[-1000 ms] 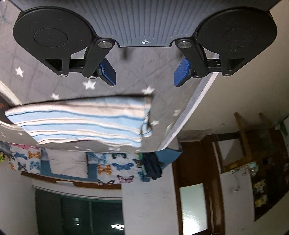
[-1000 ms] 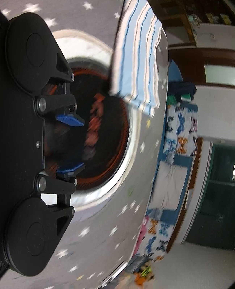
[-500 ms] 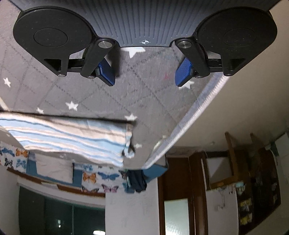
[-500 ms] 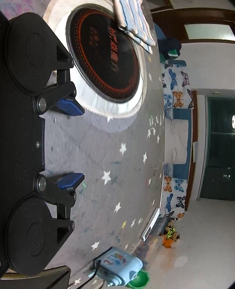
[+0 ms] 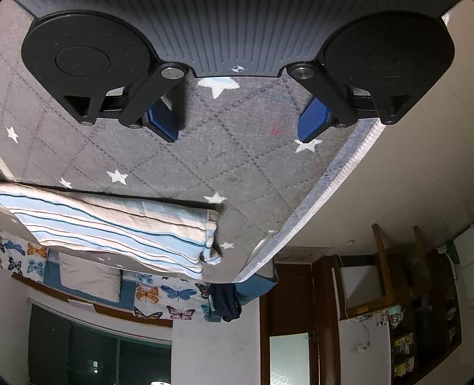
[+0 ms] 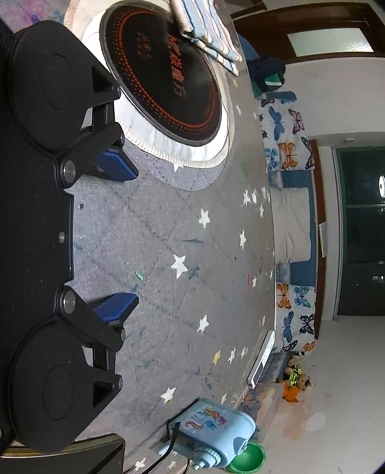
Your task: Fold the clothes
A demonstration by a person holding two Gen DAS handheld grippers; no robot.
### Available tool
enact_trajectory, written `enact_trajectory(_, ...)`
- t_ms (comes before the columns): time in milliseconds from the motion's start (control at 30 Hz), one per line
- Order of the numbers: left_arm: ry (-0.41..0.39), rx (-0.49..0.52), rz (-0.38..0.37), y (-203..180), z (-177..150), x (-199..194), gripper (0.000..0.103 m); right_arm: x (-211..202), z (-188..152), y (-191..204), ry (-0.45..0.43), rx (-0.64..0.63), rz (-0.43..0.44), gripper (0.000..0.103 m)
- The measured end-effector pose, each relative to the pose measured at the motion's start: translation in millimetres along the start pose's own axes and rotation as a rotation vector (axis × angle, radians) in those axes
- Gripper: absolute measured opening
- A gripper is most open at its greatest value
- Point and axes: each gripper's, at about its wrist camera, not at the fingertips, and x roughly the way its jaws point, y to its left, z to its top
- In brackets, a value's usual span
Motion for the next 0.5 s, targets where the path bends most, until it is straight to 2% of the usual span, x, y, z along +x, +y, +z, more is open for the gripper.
enact_trajectory(400,0.011,0.001,0.001,-1.9,0.4,2.4,0.098,0.1,0.9,-5.9,0.004,0.002,-0.020,0.089)
enact_trajectory(467,0.013,0.001,0.003,-2.1,0.3,2.8,0.099,1.1,1.4,-8.1,0.008,0.006,-0.012,0.091)
enact_trajectory(500,0.013,0.000,0.004,-2.1,0.2,2.9,0.100,1.8,1.8,-8.9,0.011,0.007,-0.005,0.094)
